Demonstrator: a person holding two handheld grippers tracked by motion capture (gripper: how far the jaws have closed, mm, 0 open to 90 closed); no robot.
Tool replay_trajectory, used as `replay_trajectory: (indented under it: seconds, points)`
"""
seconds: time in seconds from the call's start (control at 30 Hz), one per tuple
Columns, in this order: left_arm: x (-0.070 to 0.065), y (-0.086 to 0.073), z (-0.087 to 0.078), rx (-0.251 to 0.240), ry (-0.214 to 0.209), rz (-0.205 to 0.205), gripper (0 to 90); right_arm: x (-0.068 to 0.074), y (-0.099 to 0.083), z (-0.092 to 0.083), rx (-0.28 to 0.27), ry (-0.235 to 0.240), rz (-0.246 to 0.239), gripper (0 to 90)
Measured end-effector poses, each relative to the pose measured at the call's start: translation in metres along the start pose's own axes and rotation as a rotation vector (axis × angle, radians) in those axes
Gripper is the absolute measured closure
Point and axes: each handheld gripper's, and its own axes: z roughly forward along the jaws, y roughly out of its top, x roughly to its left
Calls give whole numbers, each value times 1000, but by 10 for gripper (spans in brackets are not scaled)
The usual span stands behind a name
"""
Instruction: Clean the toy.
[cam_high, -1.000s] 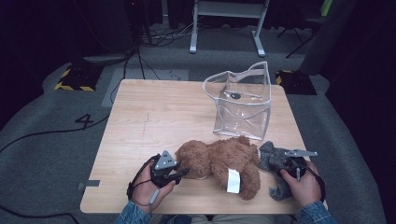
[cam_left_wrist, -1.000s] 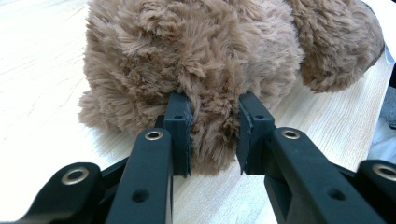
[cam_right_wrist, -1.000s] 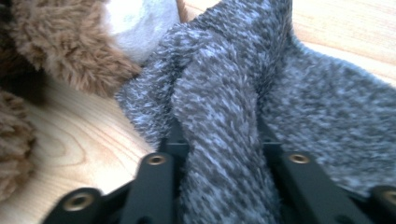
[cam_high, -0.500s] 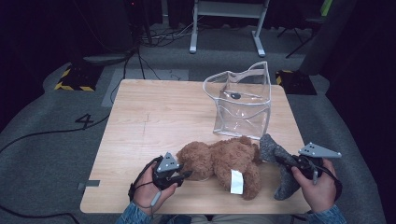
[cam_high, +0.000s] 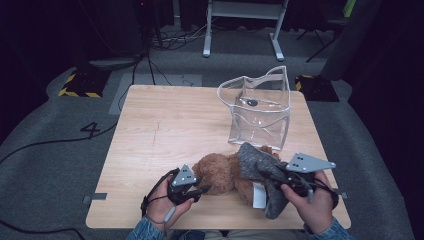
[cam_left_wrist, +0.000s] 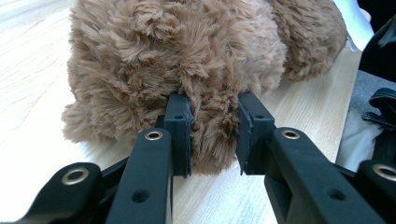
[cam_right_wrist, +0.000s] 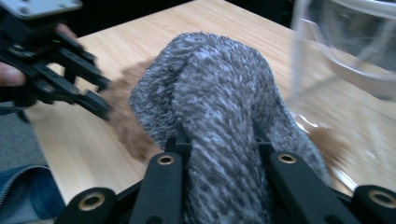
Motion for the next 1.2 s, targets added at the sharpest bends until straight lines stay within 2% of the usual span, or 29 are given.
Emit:
replay_trajectory:
  seconds: [0.1,0.3,0.4,0.5,0.67,0.73,1.0,1.2]
  points:
    - [-1,1,2,-7,-4,10,704,14,6,16,-5,45,-42,748]
    - [-2,1,3,-10,-14,7,707,41,12,52,39,125,-133,742]
    - [-2,1,3,-11,-16,7,708,50,13,66,55,143,-183,740]
    - [-2,1,3,-12,-14,15,707,57,13,78,75,169,-190,737]
    - [-2,0,2,-11,-15,22,718,56,8,91,122,193,-173,738]
    - [-2,1,2,-16,-17,23,725,53,7,91,130,196,-146,739]
    - [1,-1,1,-26,-12,-4,735,36,-3,83,161,149,-117,742]
    - [2,-1,0,-36,-6,3,735,24,-16,74,181,119,-95,744]
